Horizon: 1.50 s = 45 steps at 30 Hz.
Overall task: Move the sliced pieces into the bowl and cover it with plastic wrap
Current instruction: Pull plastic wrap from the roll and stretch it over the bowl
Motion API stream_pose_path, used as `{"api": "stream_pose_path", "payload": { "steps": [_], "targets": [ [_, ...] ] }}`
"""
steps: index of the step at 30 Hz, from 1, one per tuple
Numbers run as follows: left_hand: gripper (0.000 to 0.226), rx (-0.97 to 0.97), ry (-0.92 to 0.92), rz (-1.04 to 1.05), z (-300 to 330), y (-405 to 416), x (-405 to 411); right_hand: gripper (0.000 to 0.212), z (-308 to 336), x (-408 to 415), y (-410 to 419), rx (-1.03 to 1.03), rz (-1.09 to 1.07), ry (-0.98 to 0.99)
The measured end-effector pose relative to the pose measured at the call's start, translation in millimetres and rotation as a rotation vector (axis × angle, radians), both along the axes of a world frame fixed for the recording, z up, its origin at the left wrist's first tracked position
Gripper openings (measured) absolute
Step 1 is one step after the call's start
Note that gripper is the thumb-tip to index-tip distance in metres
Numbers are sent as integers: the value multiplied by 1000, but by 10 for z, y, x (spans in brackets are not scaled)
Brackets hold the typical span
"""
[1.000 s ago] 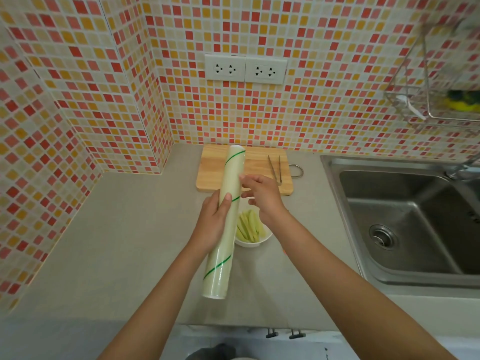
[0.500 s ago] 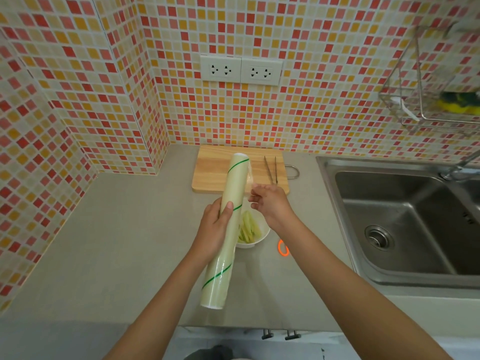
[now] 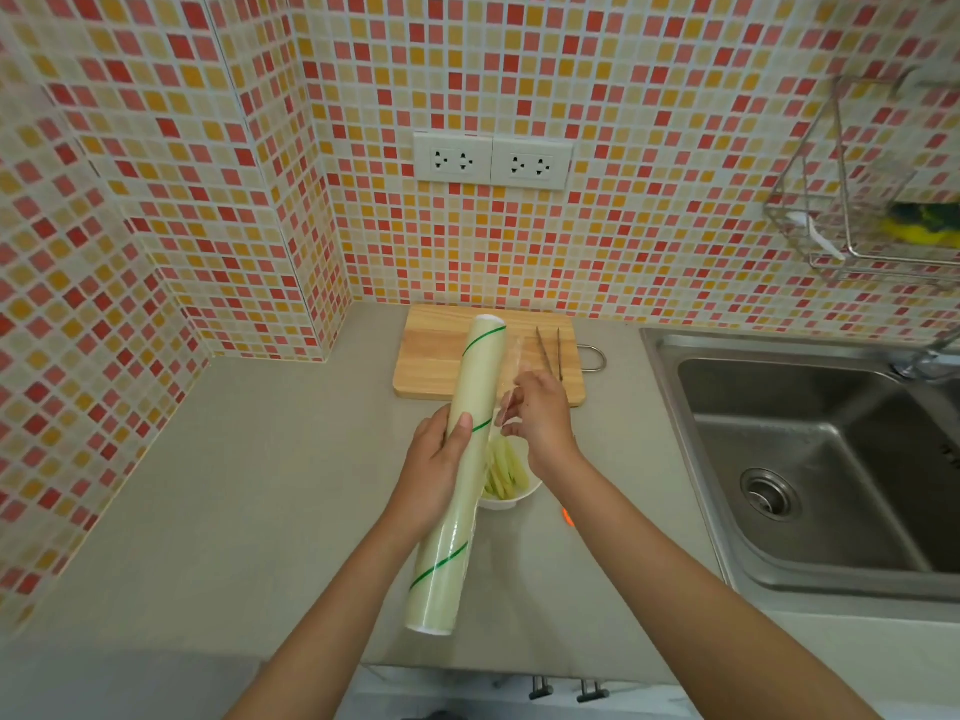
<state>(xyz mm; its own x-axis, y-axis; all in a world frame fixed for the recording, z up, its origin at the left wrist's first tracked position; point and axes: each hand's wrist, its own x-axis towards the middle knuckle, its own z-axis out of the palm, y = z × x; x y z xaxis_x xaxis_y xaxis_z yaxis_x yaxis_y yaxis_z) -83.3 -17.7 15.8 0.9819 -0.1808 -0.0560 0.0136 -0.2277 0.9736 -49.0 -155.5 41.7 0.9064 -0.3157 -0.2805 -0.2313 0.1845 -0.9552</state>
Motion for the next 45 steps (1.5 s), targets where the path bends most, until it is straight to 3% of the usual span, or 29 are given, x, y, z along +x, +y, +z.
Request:
{"api": "stream_pose_path", "payload": {
  "steps": [2,6,13,15,22,26,32,40,45],
  "targets": [
    [35,0,3,15,23,-15,9,35,-38,-66,84,-74,36,7],
    [36,-2,4,0,59,-38,32,27,-86,-130,168,-221,48,-39],
    [37,-107,31,57,150,-63,44,34,-26,-115,72,-83,-13,1],
    [36,-132,30,65,165,-84,49,42,-51,-169,124,-113,29,1],
    [34,-173,99,100,174,-69,109,36,-119,-232,112,-243,37,-25],
    [34,-235,203,96,185,-72,121,36,-128,-207,34,-171,35,-5],
    [36,-179,119,132,150,-161,92,47,-126,-316,172,-21,83,147],
    [35,-89,46,158,237,-140,217,44,-173,-301,147,-349,-1,-10],
    [34,-91,23,164,285,-166,261,48,-100,-319,96,-238,28,11]
  ]
}}
